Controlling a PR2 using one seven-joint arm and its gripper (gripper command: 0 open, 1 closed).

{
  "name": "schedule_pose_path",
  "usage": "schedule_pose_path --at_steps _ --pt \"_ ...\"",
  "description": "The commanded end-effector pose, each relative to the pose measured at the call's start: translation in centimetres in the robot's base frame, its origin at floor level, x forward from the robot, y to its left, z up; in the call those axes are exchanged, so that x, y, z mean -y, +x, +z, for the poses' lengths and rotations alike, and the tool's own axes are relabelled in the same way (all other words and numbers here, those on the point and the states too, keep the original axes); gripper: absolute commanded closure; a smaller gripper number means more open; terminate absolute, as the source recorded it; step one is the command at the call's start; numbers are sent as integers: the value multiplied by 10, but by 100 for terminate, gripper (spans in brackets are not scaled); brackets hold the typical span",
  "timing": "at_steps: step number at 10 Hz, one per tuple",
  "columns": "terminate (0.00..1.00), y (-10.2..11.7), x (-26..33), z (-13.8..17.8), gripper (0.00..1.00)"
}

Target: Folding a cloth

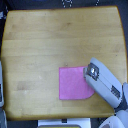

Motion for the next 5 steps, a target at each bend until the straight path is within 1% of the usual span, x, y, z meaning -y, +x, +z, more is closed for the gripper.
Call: schedule_pose_path --at_steps 1,3,5 --pt "0 -6 -32 23 100" --pt "0 4 -46 30 100" --pt "0 -2 -63 48 100"
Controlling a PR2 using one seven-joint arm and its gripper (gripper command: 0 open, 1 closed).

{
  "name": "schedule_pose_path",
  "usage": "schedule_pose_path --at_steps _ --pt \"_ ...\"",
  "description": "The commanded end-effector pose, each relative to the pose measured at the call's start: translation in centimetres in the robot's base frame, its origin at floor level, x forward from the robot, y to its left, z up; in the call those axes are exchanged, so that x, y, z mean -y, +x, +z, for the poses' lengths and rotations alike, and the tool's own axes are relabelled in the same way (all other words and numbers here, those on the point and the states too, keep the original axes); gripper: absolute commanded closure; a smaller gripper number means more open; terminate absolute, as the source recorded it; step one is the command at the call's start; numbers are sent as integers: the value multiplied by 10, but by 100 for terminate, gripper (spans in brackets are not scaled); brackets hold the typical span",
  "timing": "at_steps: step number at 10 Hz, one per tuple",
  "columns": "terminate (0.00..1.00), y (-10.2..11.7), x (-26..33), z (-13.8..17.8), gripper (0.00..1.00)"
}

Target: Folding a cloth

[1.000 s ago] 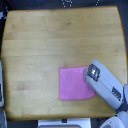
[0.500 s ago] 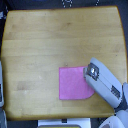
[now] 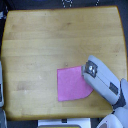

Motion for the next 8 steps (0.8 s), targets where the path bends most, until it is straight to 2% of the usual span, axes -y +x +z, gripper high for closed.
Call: schedule_pose_path --at_steps 1,5,8 --pt "0 -11 -58 49 100" --pt "0 -14 -102 80 100" --pt "0 6 -131 106 100"
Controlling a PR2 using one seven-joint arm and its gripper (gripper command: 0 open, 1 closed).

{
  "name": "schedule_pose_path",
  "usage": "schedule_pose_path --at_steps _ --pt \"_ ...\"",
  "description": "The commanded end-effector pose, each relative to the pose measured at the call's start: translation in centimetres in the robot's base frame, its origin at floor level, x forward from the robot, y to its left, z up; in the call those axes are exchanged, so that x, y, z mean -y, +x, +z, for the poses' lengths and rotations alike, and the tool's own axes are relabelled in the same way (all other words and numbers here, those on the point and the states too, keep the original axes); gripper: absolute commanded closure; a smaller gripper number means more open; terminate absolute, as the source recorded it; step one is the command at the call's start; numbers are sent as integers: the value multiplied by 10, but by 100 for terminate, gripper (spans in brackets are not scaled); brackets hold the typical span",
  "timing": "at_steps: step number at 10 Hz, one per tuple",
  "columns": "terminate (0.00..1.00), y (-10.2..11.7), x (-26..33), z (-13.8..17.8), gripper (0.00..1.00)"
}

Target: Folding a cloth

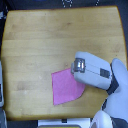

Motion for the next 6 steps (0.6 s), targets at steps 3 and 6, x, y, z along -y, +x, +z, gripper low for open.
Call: schedule_pose_path --at_steps 3,6 --pt "0 -1 -66 81 100" --pt "0 -28 -92 77 100"
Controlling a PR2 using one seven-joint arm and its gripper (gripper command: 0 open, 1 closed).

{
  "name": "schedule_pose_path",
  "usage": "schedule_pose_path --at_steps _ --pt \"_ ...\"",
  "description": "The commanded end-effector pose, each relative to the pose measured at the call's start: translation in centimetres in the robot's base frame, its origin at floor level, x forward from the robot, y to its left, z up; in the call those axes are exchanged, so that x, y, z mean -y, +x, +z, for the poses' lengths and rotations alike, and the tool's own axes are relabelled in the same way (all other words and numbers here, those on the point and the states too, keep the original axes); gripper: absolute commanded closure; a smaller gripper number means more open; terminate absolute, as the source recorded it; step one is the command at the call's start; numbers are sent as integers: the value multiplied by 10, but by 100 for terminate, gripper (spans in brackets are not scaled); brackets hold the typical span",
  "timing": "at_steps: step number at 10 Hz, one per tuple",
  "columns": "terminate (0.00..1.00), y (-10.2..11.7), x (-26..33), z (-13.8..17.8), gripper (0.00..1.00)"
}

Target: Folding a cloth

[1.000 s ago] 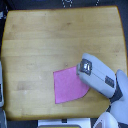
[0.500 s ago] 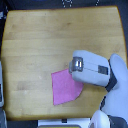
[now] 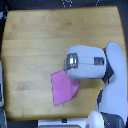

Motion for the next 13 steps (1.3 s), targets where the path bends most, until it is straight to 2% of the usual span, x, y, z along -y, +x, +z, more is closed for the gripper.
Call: schedule_pose_path --at_steps 1,2,5,9,13 --pt "0 -41 -39 19 100" --pt "0 -50 -56 11 100" --pt "0 -46 -90 5 100" --pt "0 -69 -116 -2 100" --pt "0 -68 -136 -10 100"
